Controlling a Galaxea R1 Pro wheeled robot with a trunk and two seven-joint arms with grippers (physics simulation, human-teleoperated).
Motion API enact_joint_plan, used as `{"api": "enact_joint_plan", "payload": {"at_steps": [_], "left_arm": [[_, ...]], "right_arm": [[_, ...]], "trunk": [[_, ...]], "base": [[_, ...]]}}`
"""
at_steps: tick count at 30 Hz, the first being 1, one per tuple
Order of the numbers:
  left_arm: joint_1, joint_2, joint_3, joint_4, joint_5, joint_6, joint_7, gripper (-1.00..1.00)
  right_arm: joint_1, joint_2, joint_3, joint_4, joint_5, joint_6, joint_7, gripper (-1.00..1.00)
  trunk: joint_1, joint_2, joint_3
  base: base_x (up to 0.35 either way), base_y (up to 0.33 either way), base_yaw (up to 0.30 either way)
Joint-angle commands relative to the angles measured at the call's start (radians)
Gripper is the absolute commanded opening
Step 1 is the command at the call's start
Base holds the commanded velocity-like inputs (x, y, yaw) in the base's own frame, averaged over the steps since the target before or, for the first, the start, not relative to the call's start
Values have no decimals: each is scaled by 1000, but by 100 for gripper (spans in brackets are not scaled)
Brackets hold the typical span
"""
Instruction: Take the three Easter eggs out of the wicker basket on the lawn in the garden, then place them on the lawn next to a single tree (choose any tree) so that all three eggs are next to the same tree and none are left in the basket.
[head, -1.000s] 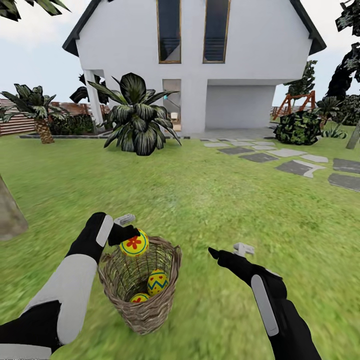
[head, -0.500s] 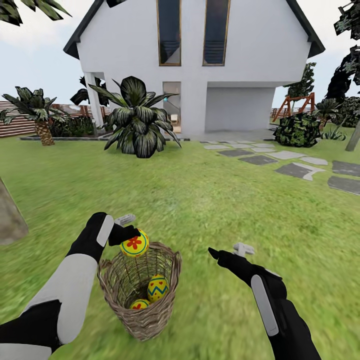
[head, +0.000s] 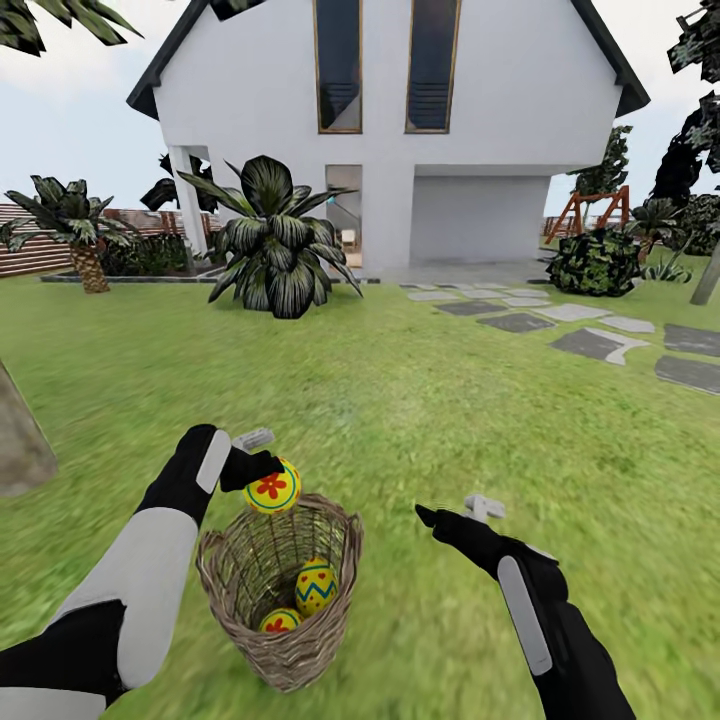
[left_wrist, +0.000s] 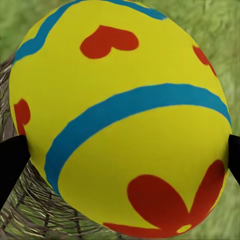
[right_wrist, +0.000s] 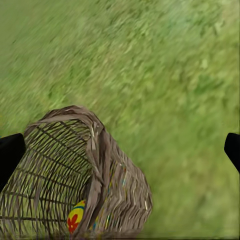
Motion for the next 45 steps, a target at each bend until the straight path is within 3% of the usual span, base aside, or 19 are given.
{"api": "enact_joint_plan", "payload": {"at_steps": [1,8,11,18,24,29,45], "left_arm": [[-1,-1,4,-1,10,4,10,-100],[-1,-3,2,1,9,4,10,-100],[-1,-20,-2,2,7,4,10,-100],[-1,-29,-53,2,7,4,11,-100],[-1,-29,-56,4,6,4,11,-100],[-1,-29,-57,4,6,4,11,-100],[-1,-30,-57,4,3,4,13,-100]], "right_arm": [[-1,0,-4,10,1,-10,6,100],[-1,-3,-19,21,1,-33,5,100],[-1,-3,-19,22,1,-34,4,100],[-1,-3,-19,22,1,-35,4,100],[-2,-5,-22,21,2,-33,5,100],[-1,-3,-87,17,0,-31,9,100],[-1,-2,-90,16,1,-32,17,100]], "trunk": [[-4,7,2],[-31,56,24],[-42,77,33],[-69,126,55],[-92,168,74],[-111,203,90],[-173,315,140]], "base": [[0,0,0],[0,0,0],[0,0,0],[0,0,0],[0,0,0],[0,0,0],[0,0,0]]}}
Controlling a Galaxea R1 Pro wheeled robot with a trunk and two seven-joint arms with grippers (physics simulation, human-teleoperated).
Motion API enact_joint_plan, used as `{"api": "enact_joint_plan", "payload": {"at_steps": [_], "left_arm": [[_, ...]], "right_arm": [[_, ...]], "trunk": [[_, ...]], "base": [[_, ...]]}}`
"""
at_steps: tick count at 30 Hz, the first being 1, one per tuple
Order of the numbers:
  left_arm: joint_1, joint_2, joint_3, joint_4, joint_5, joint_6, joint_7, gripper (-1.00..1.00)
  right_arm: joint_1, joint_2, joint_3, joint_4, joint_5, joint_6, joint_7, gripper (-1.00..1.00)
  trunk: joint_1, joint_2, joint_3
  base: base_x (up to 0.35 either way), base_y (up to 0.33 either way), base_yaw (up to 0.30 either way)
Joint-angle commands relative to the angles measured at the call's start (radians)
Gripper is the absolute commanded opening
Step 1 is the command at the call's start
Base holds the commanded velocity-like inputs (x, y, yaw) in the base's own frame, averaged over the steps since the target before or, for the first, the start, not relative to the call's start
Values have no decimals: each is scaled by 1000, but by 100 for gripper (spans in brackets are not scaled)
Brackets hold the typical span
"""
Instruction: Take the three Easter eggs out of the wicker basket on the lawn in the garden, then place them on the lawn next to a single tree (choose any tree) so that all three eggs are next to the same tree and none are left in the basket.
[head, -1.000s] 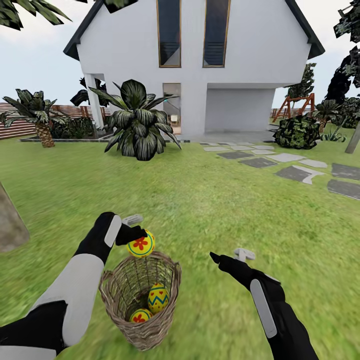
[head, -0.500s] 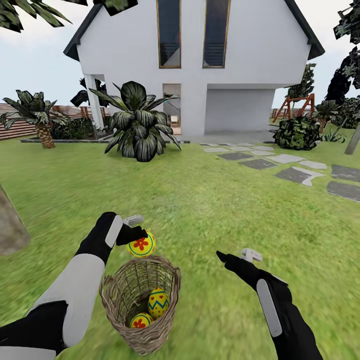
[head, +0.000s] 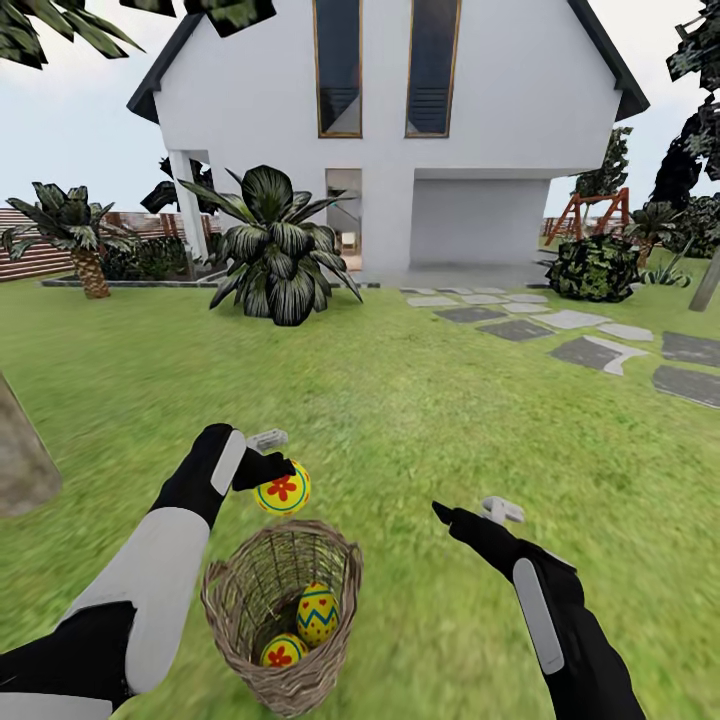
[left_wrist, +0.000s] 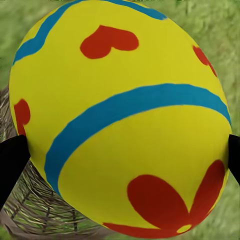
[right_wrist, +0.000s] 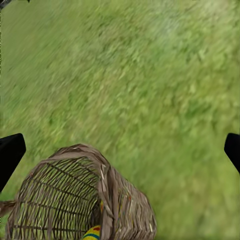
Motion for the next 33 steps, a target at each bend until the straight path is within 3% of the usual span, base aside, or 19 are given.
{"api": "enact_joint_plan", "payload": {"at_steps": [1,33], "left_arm": [[-1,-2,4,-1,10,4,10,-100],[2,3,8,-1,15,4,5,-100]], "right_arm": [[-1,1,-3,-1,0,6,5,100],[-2,0,0,-1,0,4,7,100]], "trunk": [[-4,7,2],[-127,231,102]], "base": [[0,0,0],[0,0,0]]}}
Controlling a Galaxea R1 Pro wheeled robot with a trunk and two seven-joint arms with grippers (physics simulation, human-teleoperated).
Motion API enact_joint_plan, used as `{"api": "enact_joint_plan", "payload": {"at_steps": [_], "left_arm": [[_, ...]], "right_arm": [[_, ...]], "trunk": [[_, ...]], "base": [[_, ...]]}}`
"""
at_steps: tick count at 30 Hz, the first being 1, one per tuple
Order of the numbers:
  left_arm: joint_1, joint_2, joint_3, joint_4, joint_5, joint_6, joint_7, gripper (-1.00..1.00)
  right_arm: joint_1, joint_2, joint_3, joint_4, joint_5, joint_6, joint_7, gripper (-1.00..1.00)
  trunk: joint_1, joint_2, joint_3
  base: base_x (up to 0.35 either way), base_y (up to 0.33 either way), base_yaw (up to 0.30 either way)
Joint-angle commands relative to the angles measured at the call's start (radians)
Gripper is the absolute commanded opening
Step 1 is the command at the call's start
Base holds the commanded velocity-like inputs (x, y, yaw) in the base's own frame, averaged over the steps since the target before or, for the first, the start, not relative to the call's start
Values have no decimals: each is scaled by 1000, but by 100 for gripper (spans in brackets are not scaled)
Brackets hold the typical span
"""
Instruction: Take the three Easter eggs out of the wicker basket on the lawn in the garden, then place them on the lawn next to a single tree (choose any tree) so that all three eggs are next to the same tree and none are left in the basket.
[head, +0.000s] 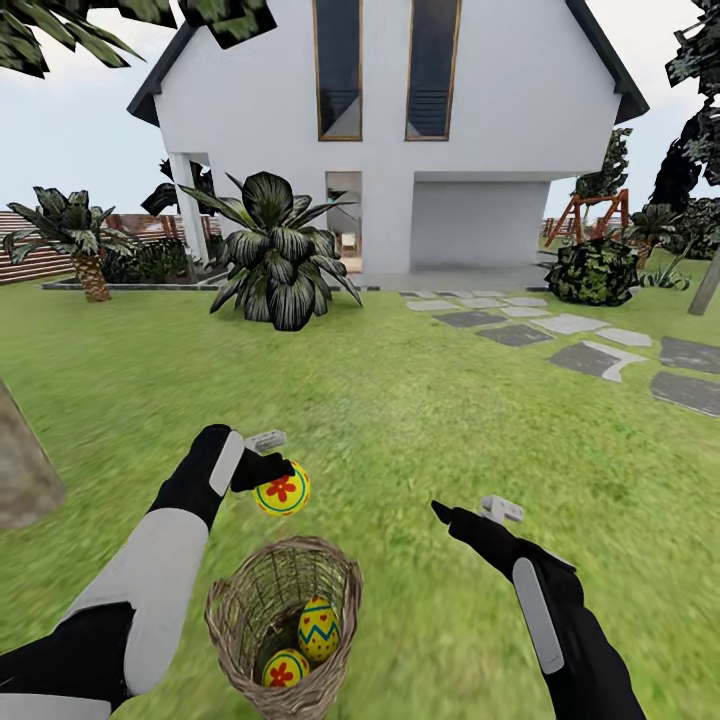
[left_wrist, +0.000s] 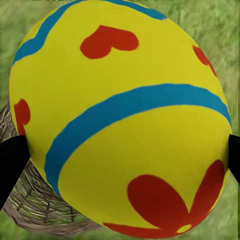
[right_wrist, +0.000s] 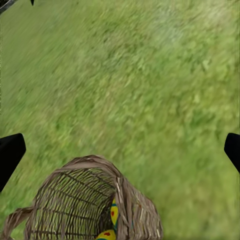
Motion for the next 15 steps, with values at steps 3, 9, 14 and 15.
{"api": "enact_joint_plan", "payload": {"at_steps": [3,9,14,15], "left_arm": [[1,17,41,-2,19,4,-2,-100],[10,181,170,-3,32,4,-265,-100],[50,336,177,-2,32,4,-568,-100],[75,368,178,-3,30,4,-633,-100]], "right_arm": [[-1,0,-6,3,0,5,34,100],[-1,0,-8,4,2,5,76,100],[0,0,-8,5,1,4,77,100],[0,0,-8,6,1,3,77,100]], "trunk": [[-12,21,8],[-35,63,27],[-54,98,43],[-58,105,46]], "base": [[0,0,0],[0,0,0],[0,0,0],[0,0,0]]}}
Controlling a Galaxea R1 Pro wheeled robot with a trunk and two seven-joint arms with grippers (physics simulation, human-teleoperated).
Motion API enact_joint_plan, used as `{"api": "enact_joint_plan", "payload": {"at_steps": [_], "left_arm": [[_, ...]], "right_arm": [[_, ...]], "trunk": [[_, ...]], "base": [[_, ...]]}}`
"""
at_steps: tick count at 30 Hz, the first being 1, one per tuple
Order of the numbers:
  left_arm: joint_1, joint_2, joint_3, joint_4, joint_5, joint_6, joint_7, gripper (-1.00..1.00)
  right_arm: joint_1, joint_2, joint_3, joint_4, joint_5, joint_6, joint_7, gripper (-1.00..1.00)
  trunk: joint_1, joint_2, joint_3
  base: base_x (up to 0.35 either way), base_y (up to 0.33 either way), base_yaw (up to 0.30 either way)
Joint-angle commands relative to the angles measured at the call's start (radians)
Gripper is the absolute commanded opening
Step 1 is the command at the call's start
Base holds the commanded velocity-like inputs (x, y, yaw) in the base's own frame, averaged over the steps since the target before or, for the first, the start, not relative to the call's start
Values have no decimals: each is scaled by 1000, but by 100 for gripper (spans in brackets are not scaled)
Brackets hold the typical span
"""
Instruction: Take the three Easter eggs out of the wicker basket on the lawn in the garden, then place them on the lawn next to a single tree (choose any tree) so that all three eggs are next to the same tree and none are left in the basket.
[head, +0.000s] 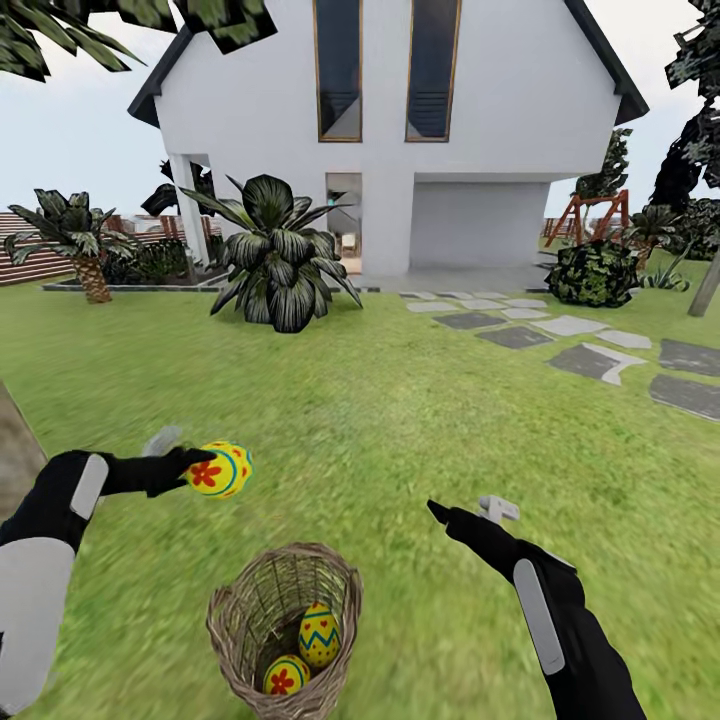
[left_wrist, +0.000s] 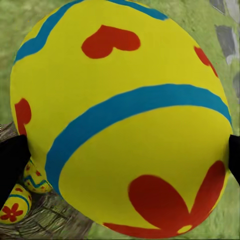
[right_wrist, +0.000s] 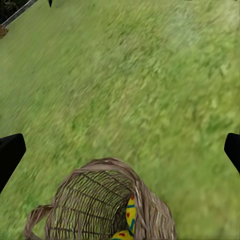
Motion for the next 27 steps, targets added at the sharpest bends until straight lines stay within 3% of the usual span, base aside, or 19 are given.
{"api": "enact_joint_plan", "payload": {"at_steps": [1,2,3,5,7,15,18,20,27], "left_arm": [[37,45,3,0,0,7,-83,-100],[77,91,4,0,0,7,-154,-100],[97,114,4,0,0,7,-190,-100],[183,205,5,3,0,-19,-315,-100],[221,232,15,4,0,-42,-350,-100],[236,237,35,27,-11,-48,-323,-100],[236,232,39,27,-8,-47,-230,-100],[236,231,41,27,-5,-46,-199,-100],[235,229,43,27,-2,-45,-191,-100]], "right_arm": [[-1,0,-2,-1,-1,6,5,100],[-1,0,-3,-2,-1,7,5,100],[-1,0,-3,-2,-1,7,5,100],[-1,0,-2,-8,-1,7,5,100],[-2,0,-2,-16,-1,8,12,100],[0,1,0,-21,-1,7,62,100],[-1,1,-1,-25,-1,8,63,100],[-1,2,1,-45,-2,10,71,100],[0,12,8,-51,-2,10,83,100]], "trunk": [[-4,7,2],[-8,14,5],[-12,21,9],[-19,35,15],[-27,49,21],[-58,105,46],[-69,126,56],[-77,140,62],[-104,189,84]], "base": [[0,0,0],[0,0,0],[0,0,0],[0,0,0],[0,0,0],[0,0,0],[0,0,0],[0,0,0],[0,0,15]]}}
